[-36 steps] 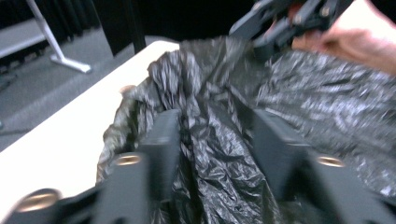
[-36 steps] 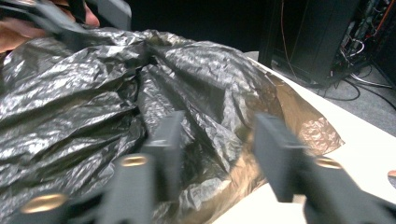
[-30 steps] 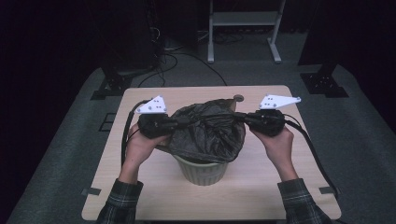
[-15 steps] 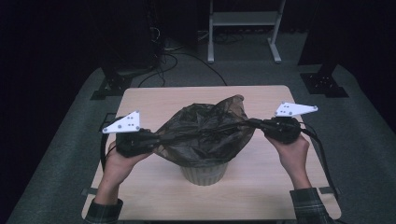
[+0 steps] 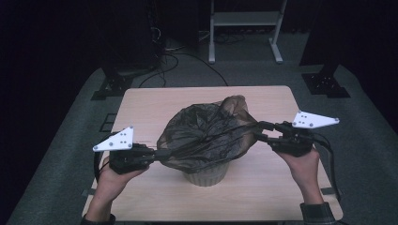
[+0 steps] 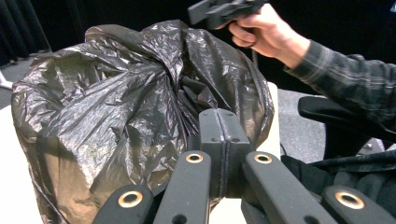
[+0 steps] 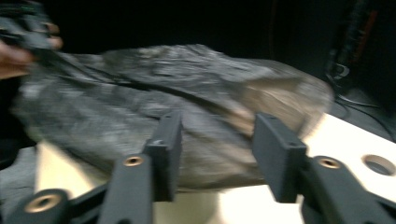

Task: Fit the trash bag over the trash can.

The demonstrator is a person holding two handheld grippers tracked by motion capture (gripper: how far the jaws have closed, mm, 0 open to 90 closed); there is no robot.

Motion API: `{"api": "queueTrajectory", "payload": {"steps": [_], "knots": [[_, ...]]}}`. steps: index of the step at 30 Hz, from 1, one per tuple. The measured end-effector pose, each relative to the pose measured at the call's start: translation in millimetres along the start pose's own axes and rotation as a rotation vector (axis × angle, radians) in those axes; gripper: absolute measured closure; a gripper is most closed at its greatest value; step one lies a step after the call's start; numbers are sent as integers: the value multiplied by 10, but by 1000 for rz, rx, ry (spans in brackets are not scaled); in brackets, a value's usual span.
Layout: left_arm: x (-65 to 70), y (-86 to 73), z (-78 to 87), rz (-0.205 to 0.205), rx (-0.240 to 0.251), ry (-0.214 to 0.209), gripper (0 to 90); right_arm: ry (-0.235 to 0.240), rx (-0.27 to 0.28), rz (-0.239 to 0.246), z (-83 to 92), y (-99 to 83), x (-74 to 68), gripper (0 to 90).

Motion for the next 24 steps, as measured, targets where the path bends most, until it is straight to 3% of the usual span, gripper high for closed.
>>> {"api": "queueTrajectory", "payload": {"steps": [3,6,11,12,16,19,24], "knots": [[-4,-7,-4,7,8,-4,895,53,5,12,28,-36,-182,457],[-6,-20,-19,20,17,-14,895,102,-39,15,-14,-140,-330,411],[-10,-33,-36,29,26,-21,896,123,-90,10,-186,-292,-442,310],[-9,-31,-38,32,31,-24,896,130,-98,5,-228,-315,-458,330],[-9,-32,-40,33,34,-25,895,132,-113,26,-303,-378,-509,672],[-17,-41,-33,37,34,-25,896,160,-120,36,-314,-397,-549,875],[-12,-67,-32,45,33,-24,896,180,-152,41,-306,-457,-592,900]]}}
Point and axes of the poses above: each handheld gripper's, and its own axes: z roughly backward along the jaws, y roughly out of its top, x roughly to its right, the point moved 9 cm from there along -z, roughly forward along the jaws, and after that the axes turned 3 degrees about -z, right-handed, at the moved point
